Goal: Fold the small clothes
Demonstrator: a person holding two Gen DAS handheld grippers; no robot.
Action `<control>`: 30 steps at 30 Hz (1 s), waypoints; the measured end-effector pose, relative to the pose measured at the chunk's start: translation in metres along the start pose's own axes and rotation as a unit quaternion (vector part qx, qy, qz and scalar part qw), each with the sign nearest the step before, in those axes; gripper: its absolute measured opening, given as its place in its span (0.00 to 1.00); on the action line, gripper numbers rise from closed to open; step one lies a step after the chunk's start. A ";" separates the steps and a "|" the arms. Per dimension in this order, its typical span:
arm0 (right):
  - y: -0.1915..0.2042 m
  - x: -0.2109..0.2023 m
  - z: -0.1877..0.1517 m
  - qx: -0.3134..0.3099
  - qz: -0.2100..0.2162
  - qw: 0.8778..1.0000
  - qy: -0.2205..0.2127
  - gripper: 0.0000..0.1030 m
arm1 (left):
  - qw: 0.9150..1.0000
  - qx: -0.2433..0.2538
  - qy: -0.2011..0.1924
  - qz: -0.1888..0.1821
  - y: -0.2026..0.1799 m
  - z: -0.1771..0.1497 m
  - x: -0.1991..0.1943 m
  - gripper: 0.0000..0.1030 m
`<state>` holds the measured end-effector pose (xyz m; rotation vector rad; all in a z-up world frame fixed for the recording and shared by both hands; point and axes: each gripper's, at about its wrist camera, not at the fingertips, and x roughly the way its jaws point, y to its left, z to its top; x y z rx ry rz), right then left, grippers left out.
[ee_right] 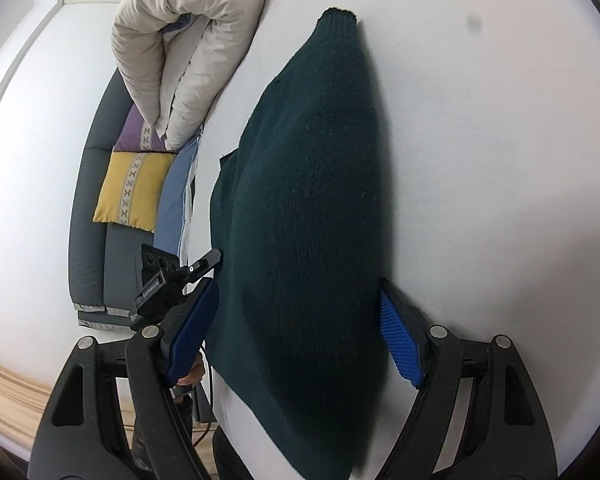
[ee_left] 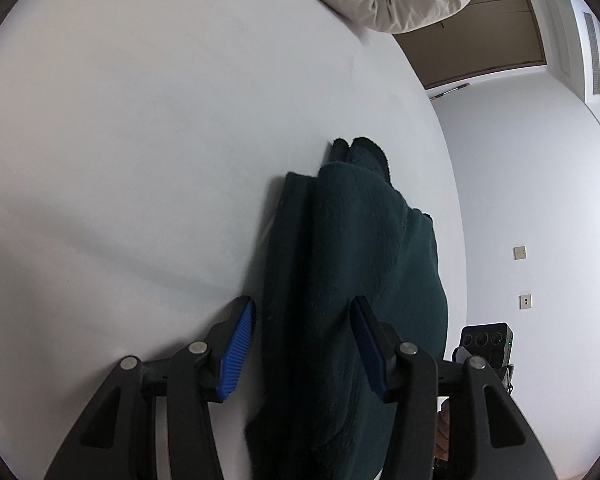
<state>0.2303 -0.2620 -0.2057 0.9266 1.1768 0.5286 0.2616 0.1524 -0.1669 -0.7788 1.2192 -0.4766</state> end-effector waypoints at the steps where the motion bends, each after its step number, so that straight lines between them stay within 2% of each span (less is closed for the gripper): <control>1: 0.002 0.003 0.001 0.000 -0.005 1.000 0.000 0.73 | 1.000 0.000 0.000 0.003 -0.001 0.000 0.001 0.50; 5: 0.007 0.008 -0.001 -0.009 -0.035 0.999 -0.002 0.62 | 1.000 0.016 0.001 0.022 -0.011 0.001 0.008 0.34; 9: 0.016 0.007 -0.004 -0.029 -0.068 0.997 -0.011 0.49 | 0.997 0.044 -0.008 0.055 -0.026 -0.005 0.010 0.25; 13: 0.042 0.003 -0.010 -0.075 -0.108 0.991 -0.025 0.44 | 0.991 0.085 -0.018 0.098 -0.051 -0.013 0.007 0.22; 18: 0.070 -0.021 -0.030 -0.101 -0.096 0.989 -0.043 0.40 | 0.990 0.114 -0.032 0.071 -0.087 -0.033 -0.019 0.21; 23: 0.099 -0.058 -0.069 -0.119 -0.080 0.988 -0.058 0.40 | 0.984 0.164 -0.034 0.066 -0.129 -0.081 -0.046 0.21; 30: 0.120 -0.103 -0.134 -0.132 -0.067 0.987 -0.059 0.40 | 0.980 0.189 -0.023 0.055 -0.148 -0.152 -0.073 0.21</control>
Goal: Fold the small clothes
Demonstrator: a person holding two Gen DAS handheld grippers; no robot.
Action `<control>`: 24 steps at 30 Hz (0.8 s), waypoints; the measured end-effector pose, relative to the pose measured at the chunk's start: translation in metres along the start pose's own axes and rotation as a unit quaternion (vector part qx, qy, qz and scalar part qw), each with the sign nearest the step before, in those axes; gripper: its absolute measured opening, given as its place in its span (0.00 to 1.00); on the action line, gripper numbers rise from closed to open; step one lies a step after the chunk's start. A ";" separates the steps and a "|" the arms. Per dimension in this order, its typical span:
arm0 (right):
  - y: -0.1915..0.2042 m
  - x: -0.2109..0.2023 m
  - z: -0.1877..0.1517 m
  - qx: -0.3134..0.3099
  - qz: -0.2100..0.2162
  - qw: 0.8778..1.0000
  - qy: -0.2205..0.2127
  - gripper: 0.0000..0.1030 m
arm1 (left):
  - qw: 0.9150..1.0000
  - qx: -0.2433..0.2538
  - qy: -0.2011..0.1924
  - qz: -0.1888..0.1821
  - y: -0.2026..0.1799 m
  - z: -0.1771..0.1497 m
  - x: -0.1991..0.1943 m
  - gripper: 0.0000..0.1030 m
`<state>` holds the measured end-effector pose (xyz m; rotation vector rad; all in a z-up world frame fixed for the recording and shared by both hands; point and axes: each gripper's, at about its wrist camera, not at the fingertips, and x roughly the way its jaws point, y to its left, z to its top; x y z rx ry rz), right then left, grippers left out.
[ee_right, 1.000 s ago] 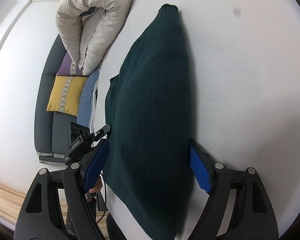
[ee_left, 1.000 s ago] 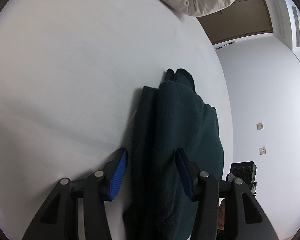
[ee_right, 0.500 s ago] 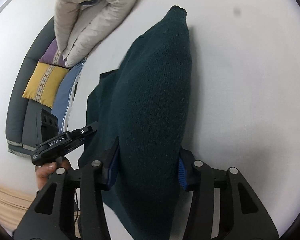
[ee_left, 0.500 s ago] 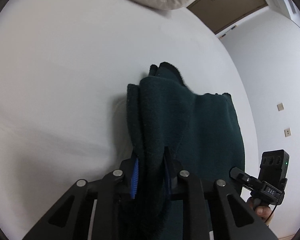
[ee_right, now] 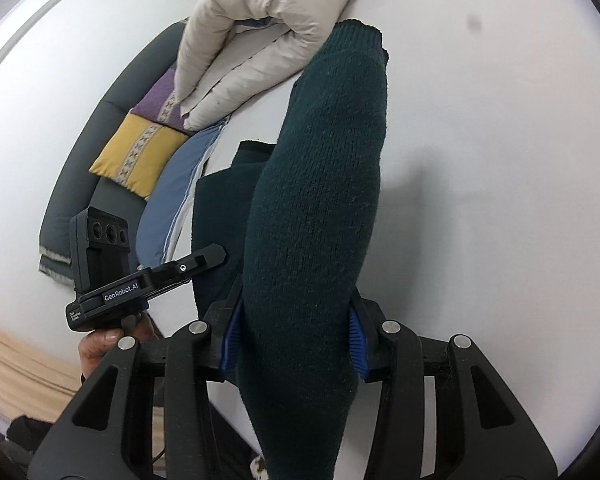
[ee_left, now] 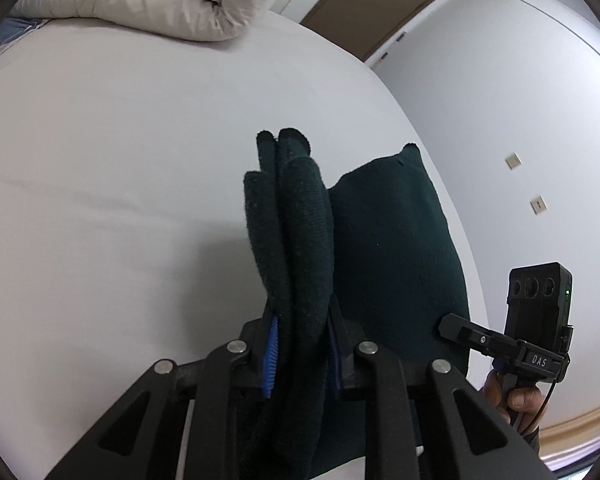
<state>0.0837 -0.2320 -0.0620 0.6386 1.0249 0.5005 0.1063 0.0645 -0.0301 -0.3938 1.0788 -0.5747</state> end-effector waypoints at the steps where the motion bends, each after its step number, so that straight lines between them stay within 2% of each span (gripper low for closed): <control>1: 0.000 -0.008 -0.012 0.002 0.002 1.000 0.000 0.40 | 1.000 0.001 0.001 -0.002 -0.003 -0.008 -0.002 0.21; 5: -0.004 -0.022 -0.049 0.014 0.007 1.000 0.002 0.40 | 1.000 -0.002 0.015 -0.007 -0.015 -0.039 0.000 0.21; 12: -0.030 -0.024 -0.093 0.041 0.017 0.999 0.006 0.40 | 0.999 -0.023 0.033 -0.012 -0.001 -0.077 0.008 0.22; 18: -0.060 -0.014 -0.116 0.067 0.013 0.998 0.015 0.40 | 0.999 -0.020 0.046 0.002 0.002 -0.087 0.032 0.23; 24: -0.103 0.000 -0.127 0.124 0.036 0.991 0.017 0.41 | 0.998 -0.041 0.047 0.022 0.030 -0.095 0.041 0.25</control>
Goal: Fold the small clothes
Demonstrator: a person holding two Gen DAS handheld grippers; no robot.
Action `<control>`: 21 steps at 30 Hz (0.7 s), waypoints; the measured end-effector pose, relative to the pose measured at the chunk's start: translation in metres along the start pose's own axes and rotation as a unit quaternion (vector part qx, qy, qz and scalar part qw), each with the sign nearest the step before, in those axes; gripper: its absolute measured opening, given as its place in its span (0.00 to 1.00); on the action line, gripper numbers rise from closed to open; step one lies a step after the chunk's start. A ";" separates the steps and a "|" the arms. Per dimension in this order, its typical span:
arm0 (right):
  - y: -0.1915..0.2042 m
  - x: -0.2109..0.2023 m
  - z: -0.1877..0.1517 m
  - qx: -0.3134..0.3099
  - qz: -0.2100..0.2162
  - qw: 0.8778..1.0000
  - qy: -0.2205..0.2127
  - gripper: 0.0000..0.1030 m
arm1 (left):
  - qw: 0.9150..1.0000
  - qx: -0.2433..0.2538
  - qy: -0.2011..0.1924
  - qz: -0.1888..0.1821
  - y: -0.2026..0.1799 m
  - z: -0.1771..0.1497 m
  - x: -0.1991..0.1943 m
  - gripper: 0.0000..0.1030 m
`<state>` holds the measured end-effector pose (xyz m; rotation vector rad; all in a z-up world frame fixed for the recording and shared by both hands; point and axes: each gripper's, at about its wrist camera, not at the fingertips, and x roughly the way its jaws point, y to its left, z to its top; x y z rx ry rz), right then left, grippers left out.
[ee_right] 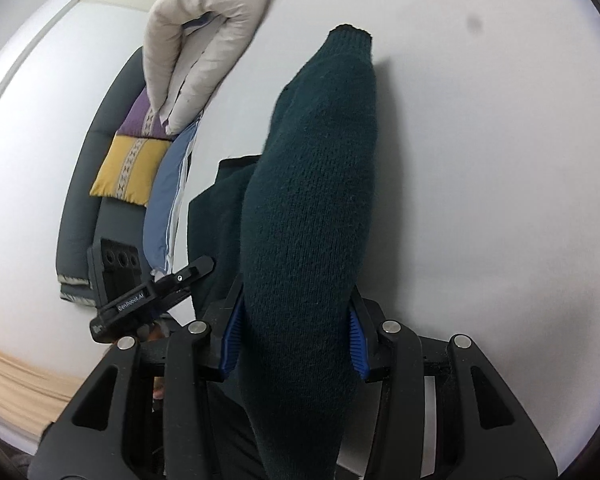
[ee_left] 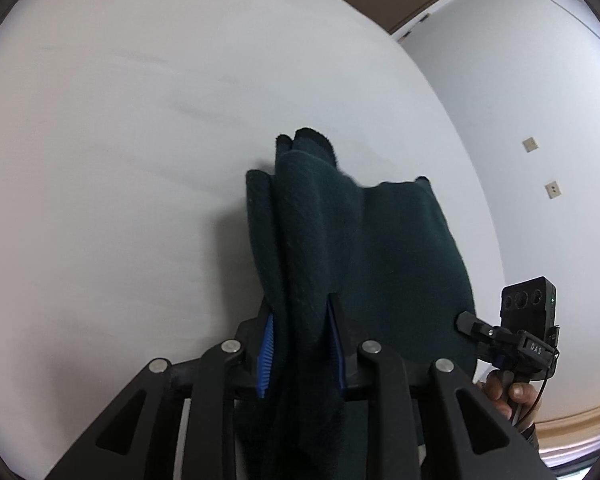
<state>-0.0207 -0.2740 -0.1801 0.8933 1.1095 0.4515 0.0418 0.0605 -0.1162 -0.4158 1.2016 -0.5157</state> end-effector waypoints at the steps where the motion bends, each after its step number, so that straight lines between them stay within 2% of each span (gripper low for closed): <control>1: -0.004 0.005 0.002 0.008 0.005 1.000 0.001 0.41 | 1.000 -0.004 0.001 -0.001 0.005 -0.002 0.002 0.26; 7: -0.012 0.017 0.000 -0.003 0.022 1.000 -0.004 0.43 | 1.000 -0.022 -0.004 -0.016 0.024 -0.010 0.007 0.35; 11: -0.020 0.003 -0.004 -0.011 0.020 1.000 -0.008 0.45 | 1.000 -0.017 -0.011 -0.014 0.022 -0.011 0.005 0.36; 14: -0.009 -0.003 -0.005 -0.028 -0.011 0.999 -0.012 0.47 | 1.000 -0.001 -0.031 0.002 0.011 -0.012 -0.005 0.36; 16: 0.006 -0.012 -0.007 -0.058 -0.053 0.997 -0.020 0.47 | 0.998 0.030 -0.056 0.028 -0.002 -0.015 -0.021 0.36; 19: 0.035 -0.032 -0.015 -0.113 -0.115 0.986 -0.047 0.47 | 0.988 0.077 -0.109 0.074 -0.024 -0.024 -0.050 0.52; 21: 0.060 -0.044 -0.022 -0.149 -0.154 0.974 -0.070 0.47 | 0.976 0.110 -0.161 0.098 -0.040 -0.035 -0.073 0.72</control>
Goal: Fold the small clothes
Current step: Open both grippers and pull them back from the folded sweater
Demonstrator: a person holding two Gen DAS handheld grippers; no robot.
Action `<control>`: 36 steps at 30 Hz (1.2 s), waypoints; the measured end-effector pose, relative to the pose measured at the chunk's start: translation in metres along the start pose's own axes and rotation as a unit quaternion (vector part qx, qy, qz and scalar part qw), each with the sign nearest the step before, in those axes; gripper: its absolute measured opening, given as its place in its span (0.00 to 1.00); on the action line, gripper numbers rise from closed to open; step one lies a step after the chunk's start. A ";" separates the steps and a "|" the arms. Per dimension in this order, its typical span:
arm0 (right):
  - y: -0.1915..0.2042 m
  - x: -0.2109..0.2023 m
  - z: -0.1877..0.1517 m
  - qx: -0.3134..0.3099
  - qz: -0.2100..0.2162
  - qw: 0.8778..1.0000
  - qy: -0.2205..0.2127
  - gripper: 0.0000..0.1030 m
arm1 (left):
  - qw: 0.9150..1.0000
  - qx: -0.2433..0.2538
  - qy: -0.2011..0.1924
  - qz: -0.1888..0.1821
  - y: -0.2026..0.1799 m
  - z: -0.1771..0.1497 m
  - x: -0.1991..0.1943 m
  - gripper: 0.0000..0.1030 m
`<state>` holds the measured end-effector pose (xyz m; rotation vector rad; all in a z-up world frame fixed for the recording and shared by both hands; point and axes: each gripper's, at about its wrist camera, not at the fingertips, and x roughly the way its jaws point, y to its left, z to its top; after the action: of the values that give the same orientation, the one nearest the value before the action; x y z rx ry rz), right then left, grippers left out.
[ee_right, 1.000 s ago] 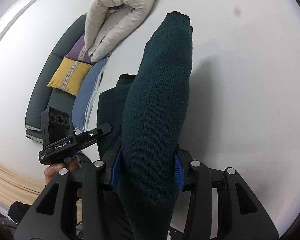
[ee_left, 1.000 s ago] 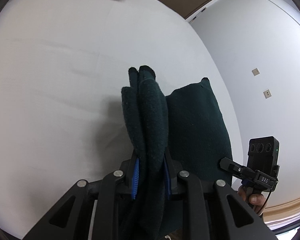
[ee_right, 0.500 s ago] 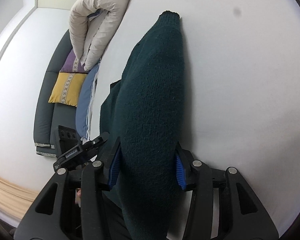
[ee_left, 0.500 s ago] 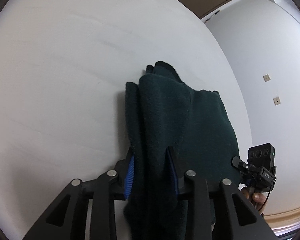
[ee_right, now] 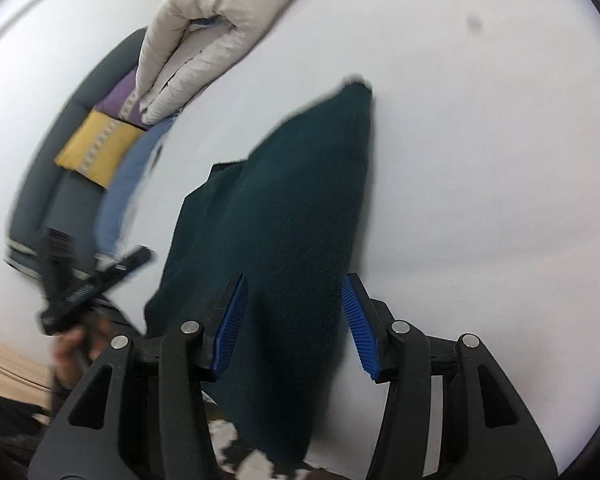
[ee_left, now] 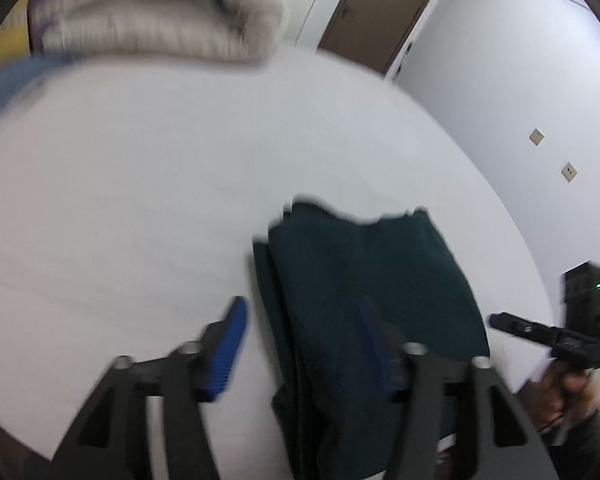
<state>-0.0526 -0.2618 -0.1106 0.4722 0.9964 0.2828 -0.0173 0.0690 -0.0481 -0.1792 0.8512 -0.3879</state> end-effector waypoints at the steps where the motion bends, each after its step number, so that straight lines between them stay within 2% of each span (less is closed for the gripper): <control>1: 0.016 -0.014 -0.001 -0.030 -0.029 0.999 -0.021 0.49 | 1.000 0.011 -0.018 0.007 -0.005 0.000 -0.010 0.77; 3: 0.041 -0.034 -0.004 -0.067 -0.064 0.994 -0.054 0.60 | 0.998 0.038 -0.056 0.018 -0.017 -0.002 -0.031 0.90; 6: 0.067 -0.057 -0.012 -0.096 -0.101 0.985 -0.103 0.78 | 0.992 0.066 -0.096 0.044 -0.033 -0.005 -0.052 1.00; 8: 0.080 -0.068 -0.017 -0.100 -0.109 0.981 -0.129 0.83 | 0.985 0.081 -0.134 0.071 -0.045 -0.008 -0.069 1.00; 11: 0.094 -0.085 -0.026 -0.081 -0.126 0.974 -0.171 0.94 | 0.975 0.090 -0.184 0.085 -0.058 -0.015 -0.093 1.00; 14: 0.107 -0.107 -0.033 -0.066 -0.155 0.957 -0.237 1.00 | 0.960 0.105 -0.243 0.092 -0.072 -0.023 -0.123 1.00; 16: 0.113 -0.119 -0.035 -0.076 -0.184 0.941 -0.275 1.00 | 0.955 0.101 -0.264 0.090 -0.078 -0.024 -0.137 1.00; 18: 0.122 -0.127 -0.036 -0.088 -0.203 0.929 -0.297 1.00 | 0.959 0.095 -0.255 0.084 -0.080 -0.019 -0.143 1.00; 19: 0.125 -0.130 -0.035 -0.086 -0.197 0.930 -0.299 1.00 | 0.962 0.096 -0.241 0.091 -0.081 -0.015 -0.142 1.00; 22: 0.128 -0.134 -0.032 -0.069 -0.171 0.944 -0.274 1.00 | 0.967 0.086 -0.198 0.138 -0.082 -0.012 -0.134 1.00; 25: 0.133 -0.126 -0.028 -0.067 -0.167 0.958 -0.225 1.00 | 0.976 0.064 -0.151 0.145 -0.074 -0.009 -0.120 1.00; 27: 0.137 -0.121 -0.030 -0.073 -0.175 0.959 -0.211 1.00 | 0.980 0.046 -0.128 0.144 -0.067 -0.010 -0.111 1.00; 32: 0.159 -0.101 -0.043 -0.117 -0.203 0.956 -0.178 1.00 | 0.983 0.045 -0.078 0.162 -0.060 -0.019 -0.086 1.00; 36: 0.156 -0.080 -0.053 -0.107 -0.205 0.961 -0.149 1.00 | 0.981 0.057 -0.059 0.177 -0.061 -0.030 -0.067 1.00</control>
<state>-0.1422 -0.1491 0.0024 0.0978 0.7358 -0.0548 -0.0960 0.0406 -0.0022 0.0566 0.7242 -0.0901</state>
